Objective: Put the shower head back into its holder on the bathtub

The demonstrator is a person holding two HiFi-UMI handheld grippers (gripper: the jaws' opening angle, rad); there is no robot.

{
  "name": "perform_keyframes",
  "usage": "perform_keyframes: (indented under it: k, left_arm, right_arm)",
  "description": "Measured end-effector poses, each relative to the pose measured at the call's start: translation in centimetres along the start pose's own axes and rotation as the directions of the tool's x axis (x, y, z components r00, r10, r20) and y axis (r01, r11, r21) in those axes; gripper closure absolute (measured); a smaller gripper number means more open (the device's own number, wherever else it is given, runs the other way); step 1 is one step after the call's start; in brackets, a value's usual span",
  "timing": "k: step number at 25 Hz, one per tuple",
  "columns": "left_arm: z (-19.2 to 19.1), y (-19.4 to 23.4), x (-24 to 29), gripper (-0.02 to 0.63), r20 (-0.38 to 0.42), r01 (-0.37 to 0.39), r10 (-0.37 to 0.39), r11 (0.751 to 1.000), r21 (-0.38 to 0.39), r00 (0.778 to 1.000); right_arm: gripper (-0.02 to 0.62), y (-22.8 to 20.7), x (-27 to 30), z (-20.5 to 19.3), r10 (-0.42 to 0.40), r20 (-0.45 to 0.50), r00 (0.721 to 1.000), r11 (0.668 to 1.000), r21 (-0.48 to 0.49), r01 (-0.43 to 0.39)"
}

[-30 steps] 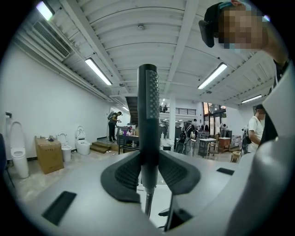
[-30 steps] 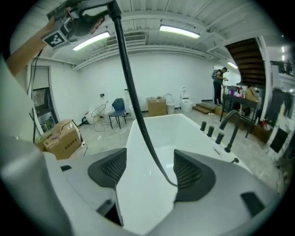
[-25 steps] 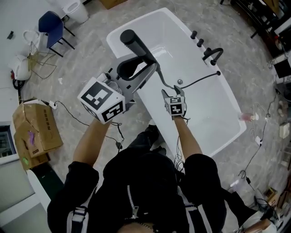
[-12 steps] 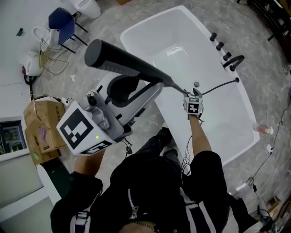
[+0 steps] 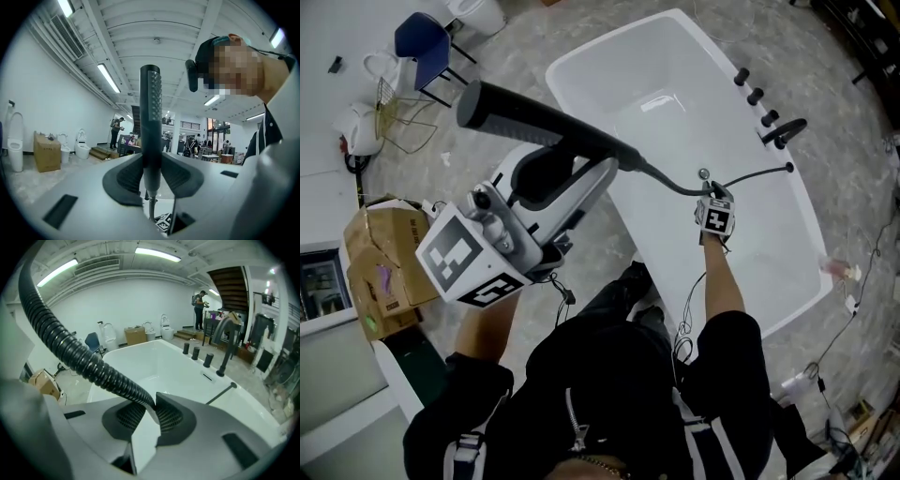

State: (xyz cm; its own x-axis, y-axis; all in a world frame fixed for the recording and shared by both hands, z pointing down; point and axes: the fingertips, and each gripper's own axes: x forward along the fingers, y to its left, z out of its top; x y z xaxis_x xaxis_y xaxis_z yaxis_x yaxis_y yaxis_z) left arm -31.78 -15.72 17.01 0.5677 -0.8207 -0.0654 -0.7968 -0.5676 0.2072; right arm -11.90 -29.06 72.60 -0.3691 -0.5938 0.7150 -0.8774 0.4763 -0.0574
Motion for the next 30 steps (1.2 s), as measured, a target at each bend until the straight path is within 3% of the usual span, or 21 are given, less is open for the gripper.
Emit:
perform_keyframes:
  k: [7, 14, 21, 25, 30]
  left_arm:
    - [-2.7, 1.4, 1.1, 0.472, -0.054, 0.007, -0.007, 1.0, 0.017, 0.999]
    - [-6.5, 1.0, 3.9, 0.471, -0.124, 0.073, -0.073, 0.997, -0.009, 0.99]
    - [-9.2, -0.3, 6.7, 0.471, -0.153, 0.134, -0.135, 0.991, -0.019, 0.979]
    - [-10.2, -1.6, 8.2, 0.472, -0.159, 0.164, -0.166, 0.986, -0.025, 0.973]
    - [-11.1, -2.9, 10.7, 0.472, -0.174, 0.197, -0.199, 0.98, -0.03, 0.965]
  right_arm:
    - [0.523, -3.3, -3.5, 1.7, -0.058, 0.027, 0.998, 0.998, 0.025, 0.057]
    - [0.523, -7.6, -9.1, 7.3, -0.1, 0.126, 0.987, 0.994, -0.032, 0.105]
    - [0.523, -11.4, -15.4, 13.5, -0.158, 0.256, 0.953, 0.974, -0.116, 0.193]
    - [0.525, -13.6, -18.3, 15.8, -0.187, 0.267, 0.946, 0.961, -0.149, 0.232]
    - [0.523, -17.5, -22.3, 19.8, -0.233, 0.325, 0.917, 0.934, -0.19, 0.304]
